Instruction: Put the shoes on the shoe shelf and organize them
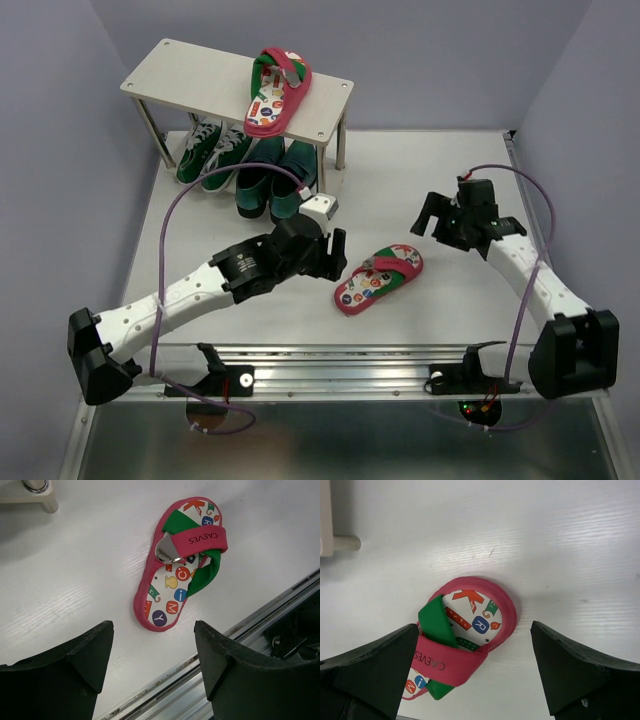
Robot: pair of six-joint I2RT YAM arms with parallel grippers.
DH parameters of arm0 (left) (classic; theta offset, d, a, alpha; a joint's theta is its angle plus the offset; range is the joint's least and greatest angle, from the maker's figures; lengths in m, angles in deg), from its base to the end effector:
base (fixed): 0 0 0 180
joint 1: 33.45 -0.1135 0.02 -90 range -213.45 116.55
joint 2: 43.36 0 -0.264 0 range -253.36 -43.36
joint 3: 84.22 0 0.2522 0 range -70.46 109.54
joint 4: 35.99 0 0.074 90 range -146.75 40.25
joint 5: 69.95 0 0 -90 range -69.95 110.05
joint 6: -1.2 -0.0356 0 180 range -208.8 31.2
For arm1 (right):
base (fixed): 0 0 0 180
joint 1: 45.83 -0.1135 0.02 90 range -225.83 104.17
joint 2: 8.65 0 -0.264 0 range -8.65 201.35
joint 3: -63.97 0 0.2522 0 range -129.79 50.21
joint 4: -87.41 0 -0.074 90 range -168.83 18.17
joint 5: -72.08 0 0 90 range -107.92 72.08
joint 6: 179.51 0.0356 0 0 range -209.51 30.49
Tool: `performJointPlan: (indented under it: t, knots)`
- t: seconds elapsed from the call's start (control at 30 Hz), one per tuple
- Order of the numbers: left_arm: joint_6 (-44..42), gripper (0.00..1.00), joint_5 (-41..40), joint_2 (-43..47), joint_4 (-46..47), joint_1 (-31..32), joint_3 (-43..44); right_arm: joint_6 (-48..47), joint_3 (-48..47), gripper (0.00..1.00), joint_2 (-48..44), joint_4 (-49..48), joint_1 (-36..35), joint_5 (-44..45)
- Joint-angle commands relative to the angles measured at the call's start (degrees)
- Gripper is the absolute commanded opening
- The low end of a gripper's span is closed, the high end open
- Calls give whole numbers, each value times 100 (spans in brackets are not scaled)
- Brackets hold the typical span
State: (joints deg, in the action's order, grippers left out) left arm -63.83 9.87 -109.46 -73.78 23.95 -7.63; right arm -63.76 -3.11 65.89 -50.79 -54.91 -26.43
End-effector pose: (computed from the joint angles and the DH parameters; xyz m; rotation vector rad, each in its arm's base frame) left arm 0.1443 -0.2139 0.3508 0.4799 2.0608 -0.7060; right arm 0.2667 0.0480 0.2525 0.2904 2.4527 0.4496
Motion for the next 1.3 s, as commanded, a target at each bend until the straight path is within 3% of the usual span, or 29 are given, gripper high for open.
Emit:
performJointPlan:
  t: [0.0, 0.33, 0.5, 0.57, 0.7, 1.27]
  knots:
    - [-18, 77, -231, -182, 627, 77, -235, -36, -258, 100, -905, 466, -15, 1359]
    - [-1406, 73, 201, -1158, 1330, 218, -350, 17, -328, 100, -1864, 1002, -15, 1555]
    - [-1978, 73, -20, -1282, 2331, 227, -824, 17, -337, 100, -1961, 1090, -15, 1581]
    - [-2276, 72, 261, -1291, 2876, 236, -1000, 8, -328, 100, -1996, 1125, -15, 1598]
    - [-2374, 72, 472, -1396, 3501, 245, -1317, -1, -249, 100, -2075, 1152, -15, 1616]
    - [-2840, 69, 376, -2714, 3950, 245, -878, -62, -126, 100, -2128, 1205, -15, 1634]
